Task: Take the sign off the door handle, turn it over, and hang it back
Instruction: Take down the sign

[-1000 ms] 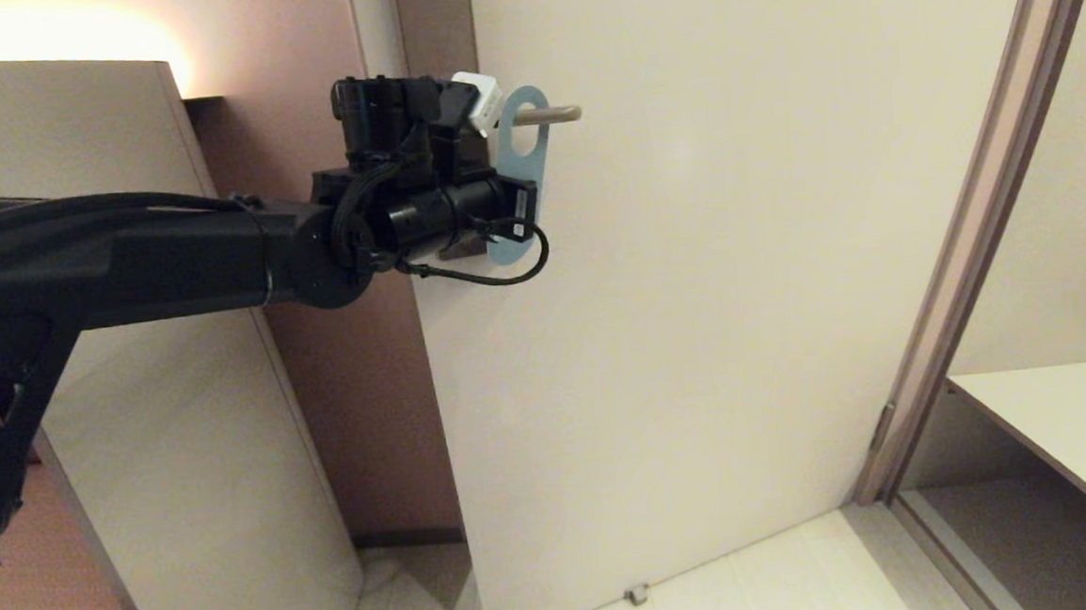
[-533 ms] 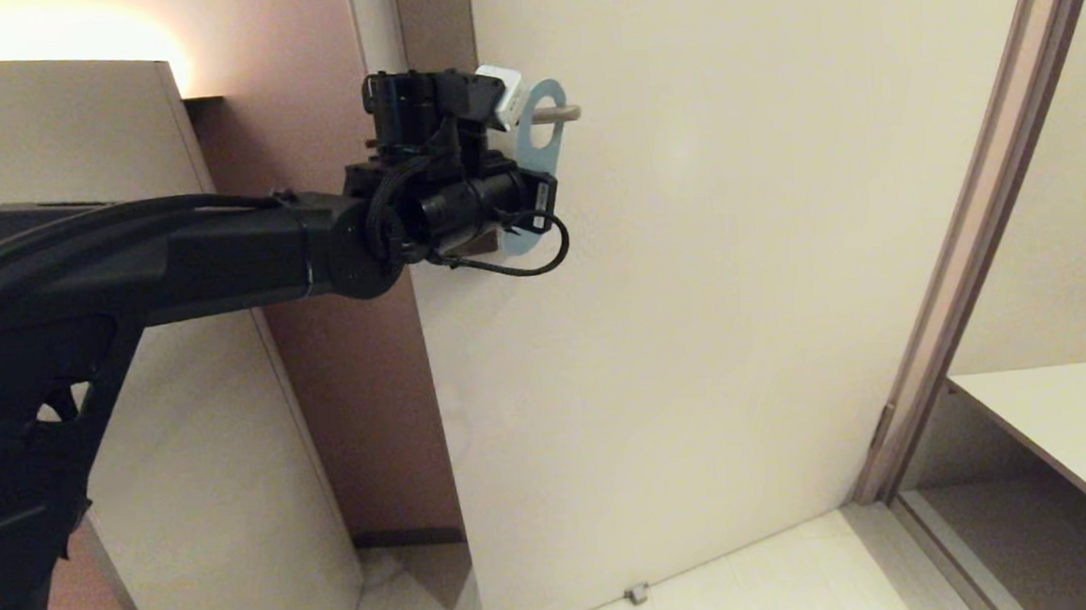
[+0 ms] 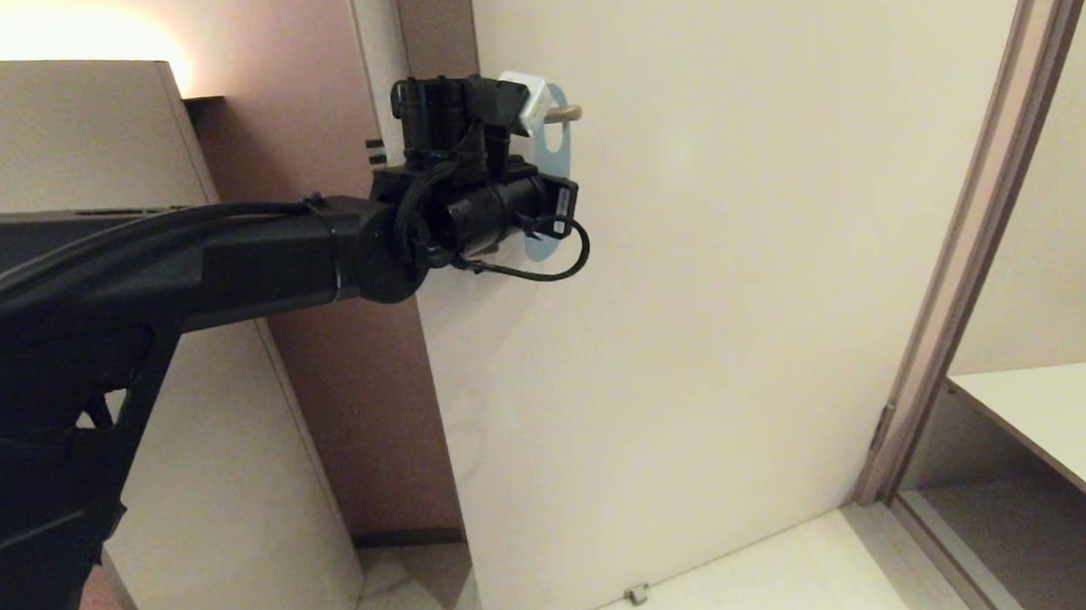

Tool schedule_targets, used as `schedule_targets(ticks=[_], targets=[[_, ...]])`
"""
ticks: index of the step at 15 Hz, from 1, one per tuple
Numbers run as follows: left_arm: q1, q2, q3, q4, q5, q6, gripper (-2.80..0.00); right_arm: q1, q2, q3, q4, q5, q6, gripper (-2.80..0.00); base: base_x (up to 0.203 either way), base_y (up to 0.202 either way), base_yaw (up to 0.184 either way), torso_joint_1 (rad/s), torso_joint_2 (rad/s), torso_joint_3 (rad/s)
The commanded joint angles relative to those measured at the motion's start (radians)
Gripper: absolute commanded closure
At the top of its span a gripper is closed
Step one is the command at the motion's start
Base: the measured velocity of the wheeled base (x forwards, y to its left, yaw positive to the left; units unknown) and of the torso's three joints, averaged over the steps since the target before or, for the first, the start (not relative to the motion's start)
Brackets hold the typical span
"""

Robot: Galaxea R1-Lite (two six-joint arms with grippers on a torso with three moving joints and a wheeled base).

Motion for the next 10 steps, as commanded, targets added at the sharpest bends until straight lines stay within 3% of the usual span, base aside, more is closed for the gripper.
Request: schedule_targets(ticks=[1, 10], targets=[[0.0, 0.019, -0.005, -0.003, 0.0, 0.001, 0.0, 0.0, 0.0, 0.0, 0.0, 0.0, -0.001, 0.0, 0.0, 0.0, 0.0, 0.0, 0.0, 0.0], [0.0, 0.041, -0.01, -0.009, -0.008, 0.001, 0.0, 0.0, 0.0, 0.0, 0.0, 0.0, -0.001, 0.0, 0.0, 0.0, 0.0, 0.0, 0.0, 0.0]])
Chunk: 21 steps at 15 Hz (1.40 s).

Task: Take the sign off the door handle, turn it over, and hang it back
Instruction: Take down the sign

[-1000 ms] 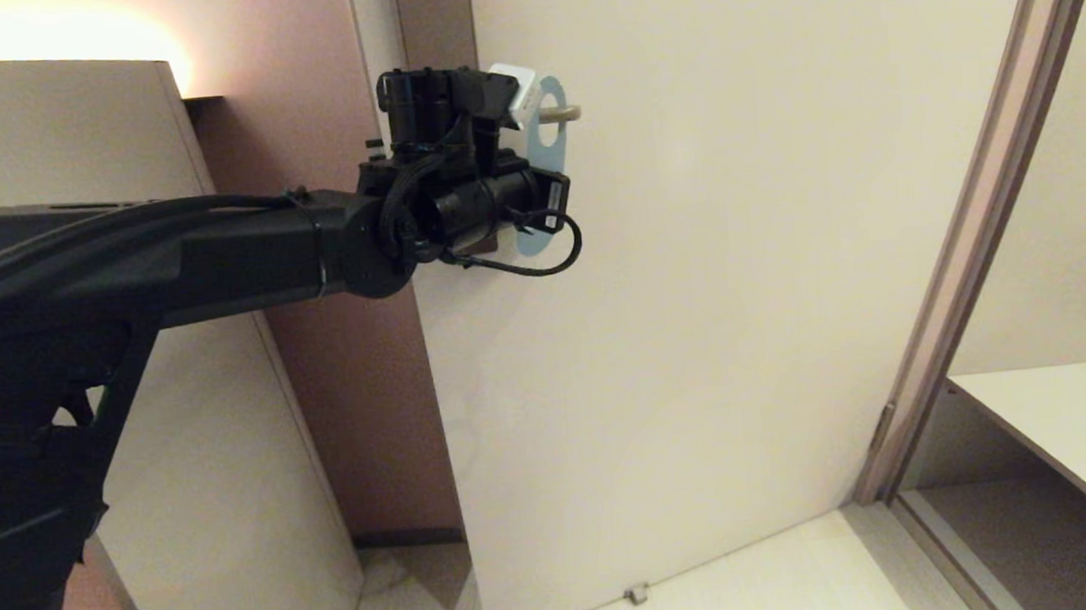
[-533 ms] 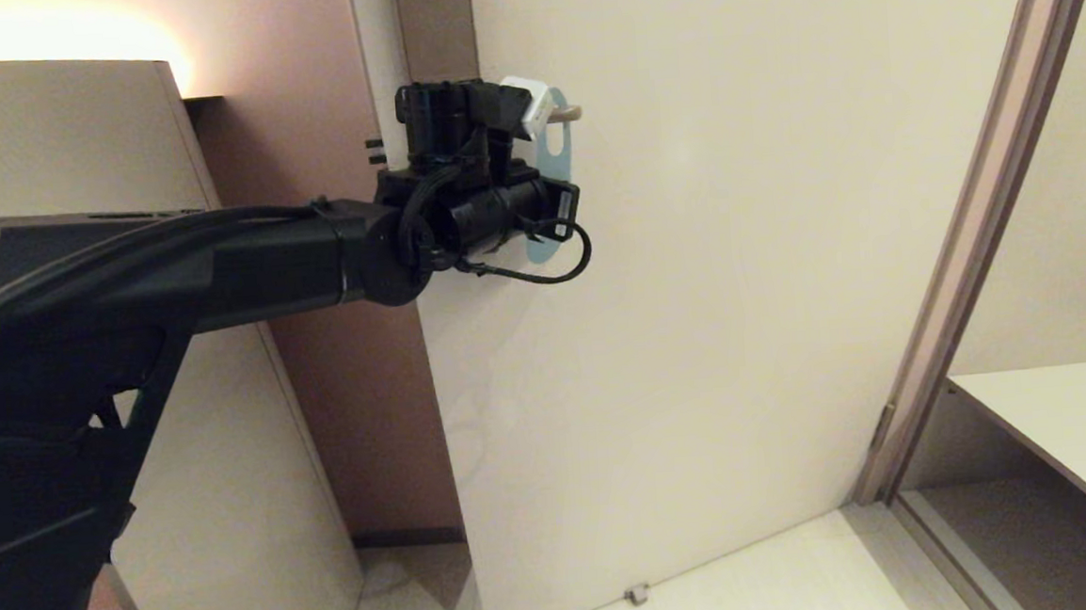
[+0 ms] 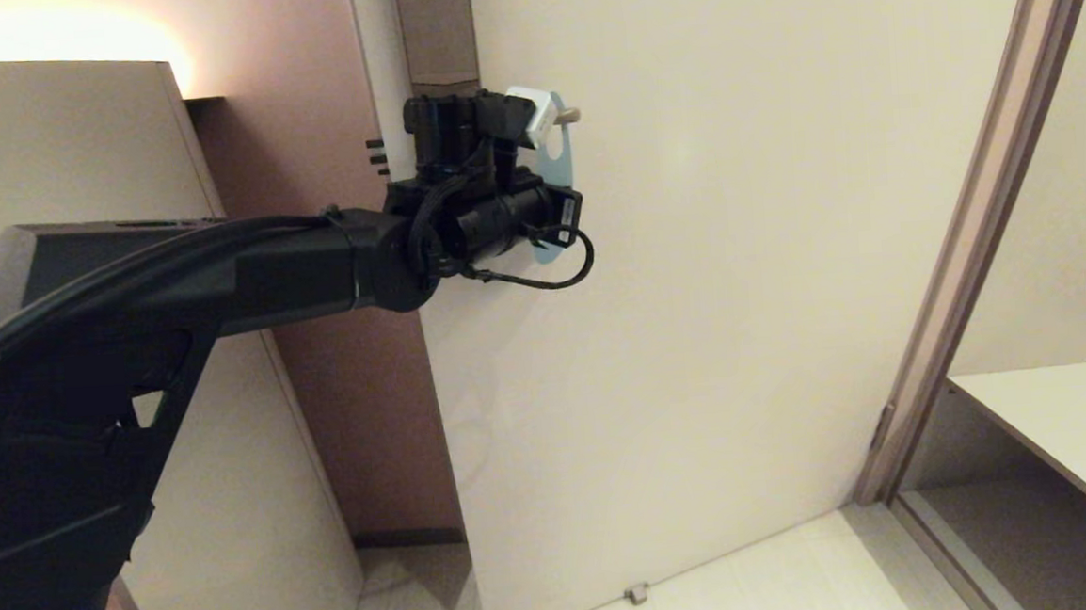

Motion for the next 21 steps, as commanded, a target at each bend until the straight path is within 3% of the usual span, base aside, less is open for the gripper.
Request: schedule_targets(ticks=[1, 21], targets=[[-0.002, 0.002, 0.0, 0.002, -0.001, 0.001, 0.0, 0.0, 0.0, 0.0, 0.0, 0.0, -0.001, 0.0, 0.0, 0.0, 0.0, 0.0, 0.0, 0.0], [-0.051, -0.047, -0.006, 0.006, -0.021, 0.061, 0.0, 0.0, 0.0, 0.0, 0.0, 0.0, -0.001, 0.0, 0.0, 0.0, 0.0, 0.0, 0.0, 0.0]])
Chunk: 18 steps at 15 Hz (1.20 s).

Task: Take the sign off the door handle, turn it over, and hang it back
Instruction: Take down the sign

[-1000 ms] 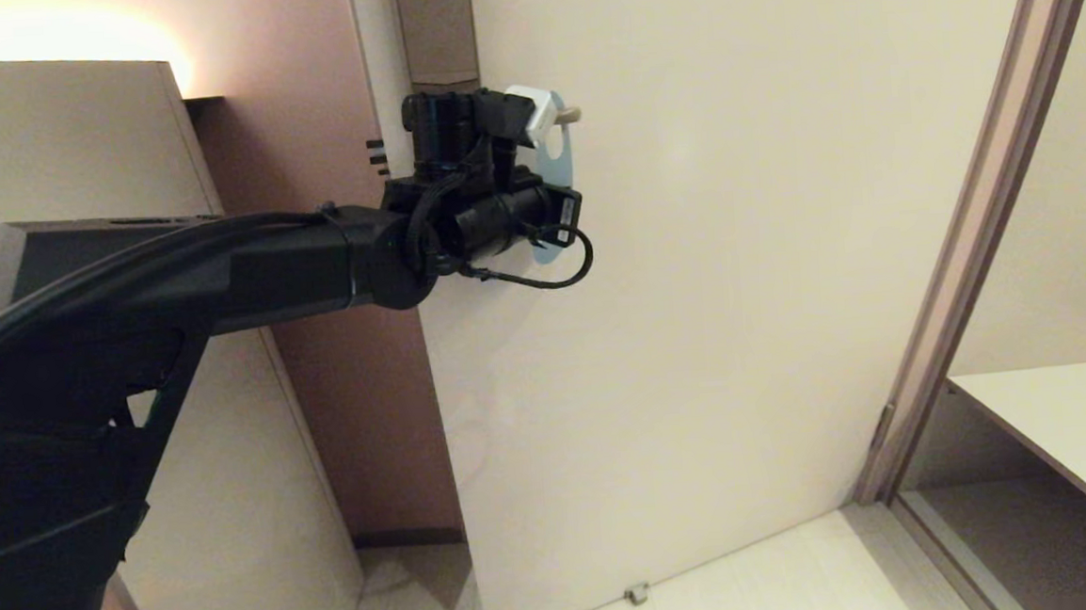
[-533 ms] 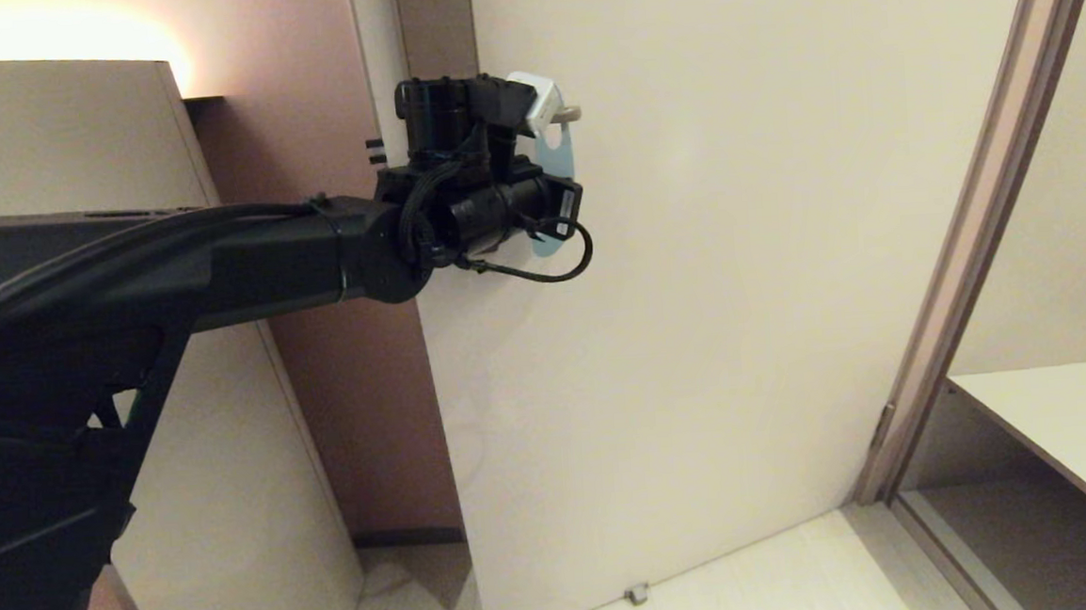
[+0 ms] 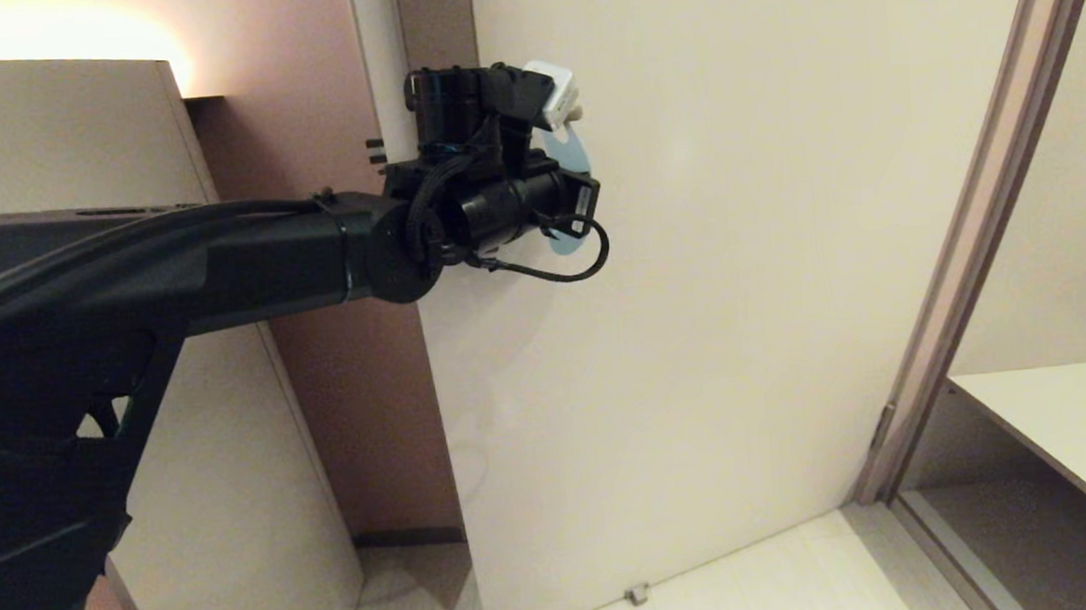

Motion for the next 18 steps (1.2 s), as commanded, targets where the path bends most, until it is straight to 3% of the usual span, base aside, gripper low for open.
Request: schedule_targets(ticks=[1, 10, 18], targets=[[-0.012, -0.004, 0.0, -0.003, -0.001, 0.008, 0.0, 0.0, 0.0, 0.0, 0.0, 0.001, -0.001, 0.0, 0.0, 0.0, 0.0, 0.0, 0.0, 0.0], [-0.009, -0.003, -0.005, -0.027, -0.01, 0.014, 0.0, 0.0, 0.0, 0.0, 0.0, 0.001, -0.001, 0.0, 0.0, 0.0, 0.0, 0.0, 0.0, 0.0], [0.04, -0.002, -0.006, -0.025, -0.012, 0.014, 0.0, 0.0, 0.0, 0.0, 0.0, 0.001, -0.001, 0.0, 0.0, 0.0, 0.0, 0.0, 0.0, 0.0]])
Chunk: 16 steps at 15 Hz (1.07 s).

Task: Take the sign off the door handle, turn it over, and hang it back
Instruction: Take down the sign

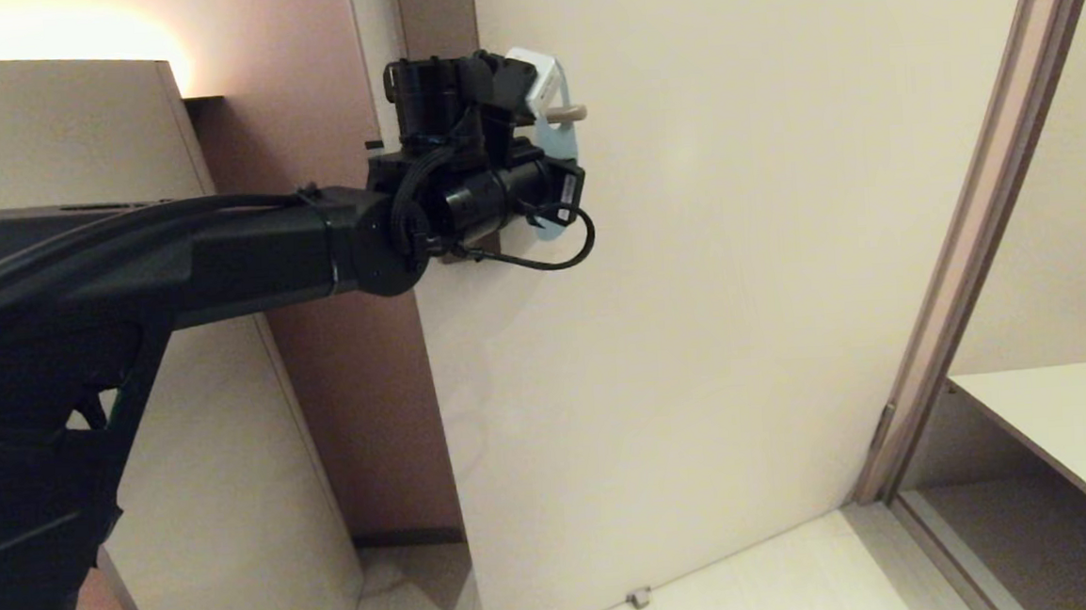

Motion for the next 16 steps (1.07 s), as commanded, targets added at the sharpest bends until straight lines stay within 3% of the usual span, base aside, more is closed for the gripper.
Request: schedule_targets(ticks=[1, 4, 16], targets=[[0.008, 0.002, 0.001, 0.006, 0.001, 0.003, 0.0, 0.0, 0.0, 0.0, 0.0, 0.0, -0.001, 0.0, 0.0, 0.0, 0.0, 0.0, 0.0, 0.0], [0.005, 0.006, 0.001, 0.008, -0.001, 0.037, 0.0, 0.0, 0.0, 0.0, 0.0, 0.0, -0.001, 0.0, 0.0, 0.0, 0.0, 0.0, 0.0, 0.0], [-0.044, 0.022, 0.001, 0.023, -0.03, 0.059, 0.0, 0.0, 0.0, 0.0, 0.0, 0.0, -0.001, 0.0, 0.0, 0.0, 0.0, 0.0, 0.0, 0.0]])
